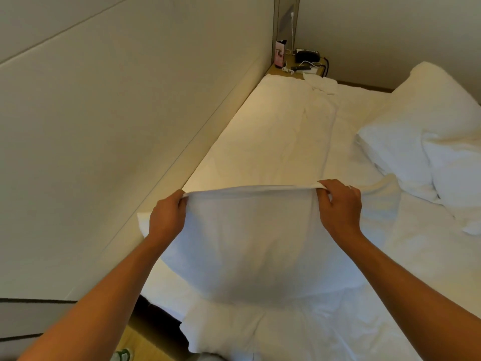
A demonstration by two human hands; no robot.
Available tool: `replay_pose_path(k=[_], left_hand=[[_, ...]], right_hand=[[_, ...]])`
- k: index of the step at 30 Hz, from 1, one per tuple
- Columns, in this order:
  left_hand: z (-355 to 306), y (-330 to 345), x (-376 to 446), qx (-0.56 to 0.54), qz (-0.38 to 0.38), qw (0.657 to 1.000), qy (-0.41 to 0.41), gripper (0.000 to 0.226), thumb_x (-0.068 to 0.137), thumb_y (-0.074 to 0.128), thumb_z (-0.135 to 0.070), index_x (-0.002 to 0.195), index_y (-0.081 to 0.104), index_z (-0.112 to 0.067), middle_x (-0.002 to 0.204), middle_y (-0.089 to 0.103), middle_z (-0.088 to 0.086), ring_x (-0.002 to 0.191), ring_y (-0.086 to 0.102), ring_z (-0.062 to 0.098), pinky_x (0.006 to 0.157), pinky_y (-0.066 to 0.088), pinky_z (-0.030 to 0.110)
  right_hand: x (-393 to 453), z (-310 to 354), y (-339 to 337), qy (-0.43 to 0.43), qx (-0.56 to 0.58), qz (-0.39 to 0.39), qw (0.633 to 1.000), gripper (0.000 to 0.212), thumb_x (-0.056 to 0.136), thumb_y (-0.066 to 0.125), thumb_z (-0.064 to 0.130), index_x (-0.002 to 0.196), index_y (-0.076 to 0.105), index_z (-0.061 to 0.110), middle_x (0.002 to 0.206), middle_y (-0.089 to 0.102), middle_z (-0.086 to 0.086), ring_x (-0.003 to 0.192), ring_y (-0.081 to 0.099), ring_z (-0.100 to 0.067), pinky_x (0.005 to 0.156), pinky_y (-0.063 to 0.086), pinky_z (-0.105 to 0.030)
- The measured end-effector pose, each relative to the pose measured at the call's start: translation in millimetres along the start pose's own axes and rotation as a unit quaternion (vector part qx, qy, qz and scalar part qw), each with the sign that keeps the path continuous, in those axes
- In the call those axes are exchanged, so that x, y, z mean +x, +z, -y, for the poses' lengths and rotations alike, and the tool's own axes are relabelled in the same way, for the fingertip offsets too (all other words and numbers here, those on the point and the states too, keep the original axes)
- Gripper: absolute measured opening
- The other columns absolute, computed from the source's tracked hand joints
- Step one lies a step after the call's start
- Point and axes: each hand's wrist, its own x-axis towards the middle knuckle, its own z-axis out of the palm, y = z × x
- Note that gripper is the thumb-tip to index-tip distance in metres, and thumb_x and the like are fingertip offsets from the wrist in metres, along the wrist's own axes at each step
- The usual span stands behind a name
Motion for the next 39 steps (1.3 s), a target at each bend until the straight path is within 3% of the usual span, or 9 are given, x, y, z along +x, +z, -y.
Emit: replay_pose_path(k=[5,10,14,20,25,28,32,36,39], left_hand=[[24.0,-45.2,11.6,-0.005,-0.054,0.999,-0.005,0.033,0.104,0.044,-0.022,0.072,0.046,-0.027,0.058,0.052,-0.008,0.055,0.051,0.015,0.049,0.029,0.026],[59.7,-96.8,10.3,-0.005,-0.109,0.993,-0.043,0.033,0.104,0.044,-0.025,0.071,0.044,-0.022,0.057,0.054,-0.002,0.055,0.054,0.022,0.051,0.039,0.033],[85.7,-126.0,0.6,0.005,-0.148,0.986,-0.074,0.035,0.105,0.043,-0.026,0.070,0.044,-0.024,0.058,0.054,-0.002,0.056,0.053,0.021,0.051,0.039,0.034],[121.6,-122.7,-10.3,0.000,-0.136,0.984,-0.118,0.025,0.105,0.046,-0.024,0.088,0.063,-0.019,0.072,0.063,-0.001,0.067,0.060,0.021,0.059,0.047,0.036],[125.0,-110.0,27.1,-0.007,-0.092,0.989,-0.112,0.023,0.105,0.048,-0.025,0.096,0.069,-0.023,0.083,0.069,-0.001,0.075,0.061,0.021,0.067,0.045,0.032],[103.7,-98.8,24.0,-0.025,-0.081,0.990,-0.116,0.024,0.105,0.049,-0.025,0.093,0.069,-0.021,0.081,0.069,0.000,0.074,0.061,0.021,0.069,0.054,0.040],[87.8,-107.4,22.7,-0.042,-0.091,0.988,-0.121,0.028,0.104,0.050,-0.025,0.079,0.062,-0.022,0.068,0.063,0.002,0.065,0.063,0.024,0.066,0.056,0.045],[88.5,-121.8,44.1,-0.095,-0.088,0.983,-0.129,0.034,0.103,0.052,-0.026,0.069,0.056,-0.021,0.059,0.057,0.002,0.058,0.066,0.029,0.059,0.053,0.045],[95.1,-106.7,46.9,-0.115,-0.056,0.977,-0.171,0.035,0.102,0.054,-0.024,0.068,0.055,-0.015,0.058,0.054,0.004,0.060,0.067,0.035,0.063,0.055,0.053]], right_hand=[[44.8,62.7,9.5,-0.057,0.036,-0.006,0.998,0.021,0.105,0.057,0.015,0.112,0.077,0.012,0.105,0.077,-0.006,0.092,0.067,-0.029,0.096,0.045,-0.044],[93.4,130.0,39.2,-0.116,0.065,0.036,0.991,0.022,0.105,0.057,0.016,0.110,0.077,0.010,0.105,0.076,-0.010,0.093,0.068,-0.032,0.093,0.052,-0.053],[115.6,174.3,75.1,-0.121,0.080,0.091,0.985,0.026,0.106,0.053,0.025,0.113,0.076,0.013,0.109,0.075,-0.008,0.098,0.067,-0.030,0.096,0.053,-0.051],[125.2,195.6,147.7,-0.098,0.080,0.160,0.979,0.032,0.107,0.052,0.032,0.119,0.075,0.014,0.116,0.076,-0.010,0.103,0.069,-0.029,0.098,0.051,-0.038],[142.0,187.8,184.8,-0.032,0.055,0.161,0.985,0.036,0.109,0.051,0.034,0.123,0.073,0.010,0.120,0.075,-0.013,0.106,0.068,-0.033,0.101,0.054,-0.045],[149.4,171.6,182.6,-0.013,0.052,0.169,0.984,0.036,0.109,0.050,0.033,0.126,0.072,0.009,0.122,0.074,-0.014,0.110,0.068,-0.035,0.097,0.050,-0.037],[172.6,179.6,178.4,-0.011,0.085,0.187,0.979,0.034,0.109,0.051,0.028,0.127,0.071,0.007,0.120,0.073,-0.015,0.111,0.067,-0.034,0.088,0.045,-0.013],[203.8,205.4,185.1,-0.026,0.102,0.166,0.981,0.037,0.109,0.049,0.033,0.124,0.073,0.010,0.118,0.074,-0.013,0.107,0.068,-0.031,0.096,0.051,-0.034],[211.3,207.0,198.0,-0.044,0.084,0.185,0.978,0.036,0.109,0.050,0.033,0.123,0.074,0.010,0.118,0.074,-0.013,0.107,0.068,-0.032,0.099,0.053,-0.040]])
